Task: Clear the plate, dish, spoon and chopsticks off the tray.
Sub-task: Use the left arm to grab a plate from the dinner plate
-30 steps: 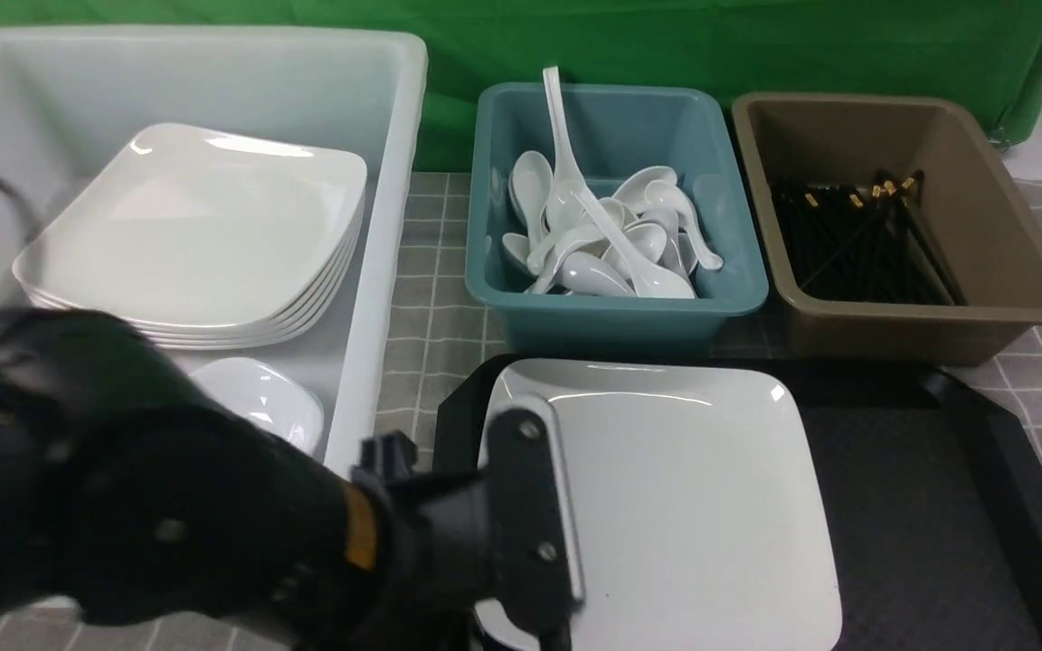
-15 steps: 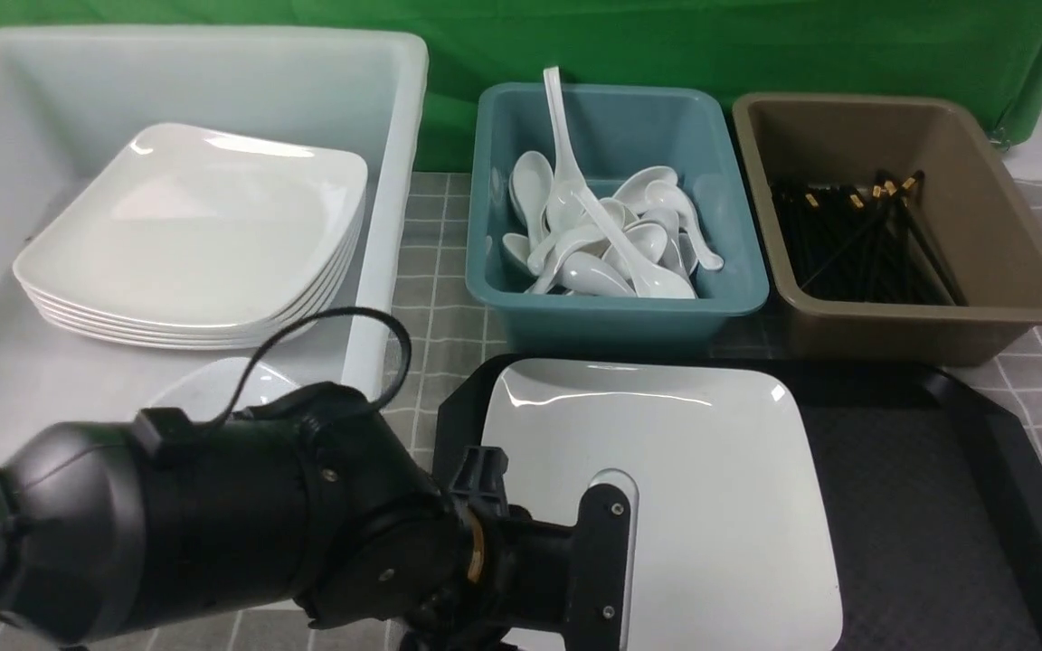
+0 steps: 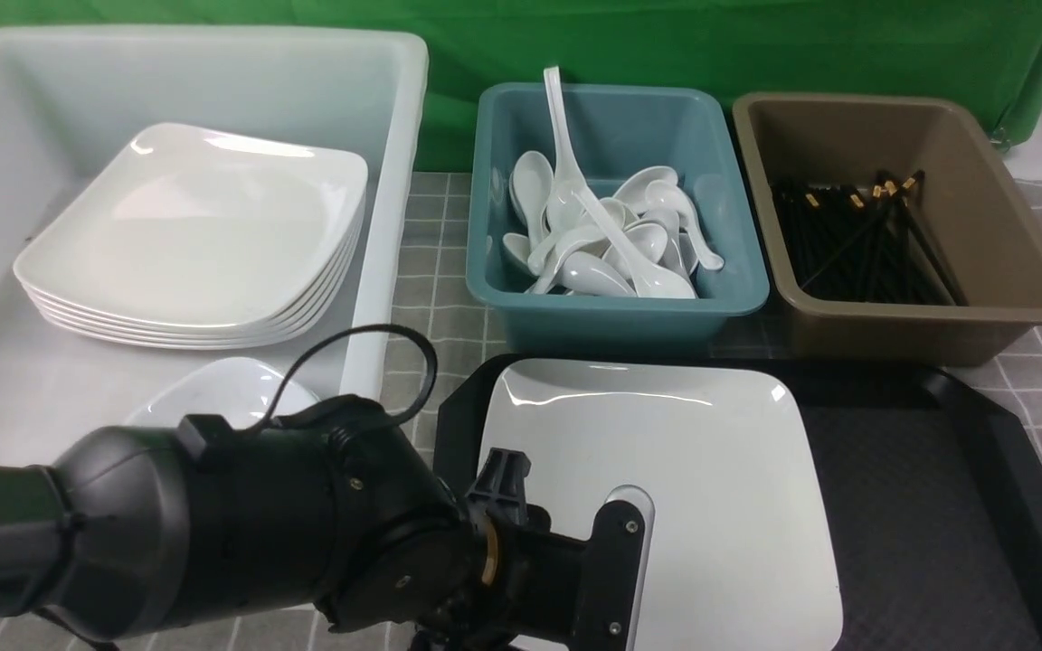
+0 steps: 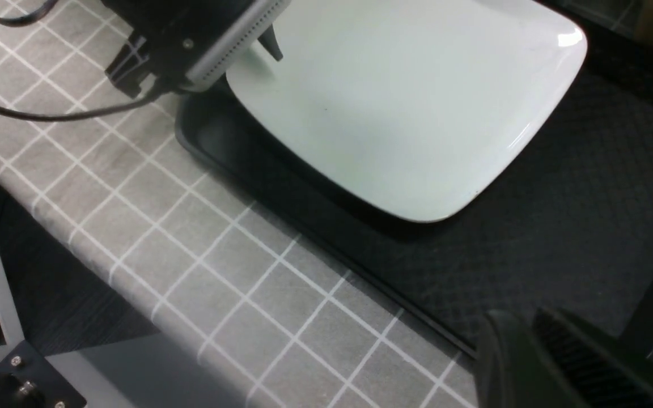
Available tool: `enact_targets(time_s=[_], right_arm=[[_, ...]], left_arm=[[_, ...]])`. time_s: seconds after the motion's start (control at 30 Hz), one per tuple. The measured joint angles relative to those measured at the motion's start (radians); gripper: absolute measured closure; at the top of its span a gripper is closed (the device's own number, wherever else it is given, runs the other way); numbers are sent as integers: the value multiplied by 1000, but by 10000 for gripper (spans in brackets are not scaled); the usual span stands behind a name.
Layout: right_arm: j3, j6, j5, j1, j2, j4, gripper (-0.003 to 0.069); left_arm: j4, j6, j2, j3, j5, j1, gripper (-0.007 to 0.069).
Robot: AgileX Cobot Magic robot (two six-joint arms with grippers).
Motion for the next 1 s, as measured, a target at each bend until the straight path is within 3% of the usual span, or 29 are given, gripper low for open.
enact_targets(time_s=[0.47, 0.6, 0.73, 1.0], right_arm=[[0, -10, -7, 0, 0, 1, 548], [0, -10, -8, 0, 0, 3, 547], [0, -10, -8, 0, 0, 4, 547], [0, -10, -8, 0, -1, 6, 542]], left_arm=[[34, 0, 63, -9, -40, 0, 207], [34, -22, 72, -12, -45, 0, 279], [34, -43, 78, -12, -73, -7, 403], [-60, -38, 63, -43, -11, -20, 414]])
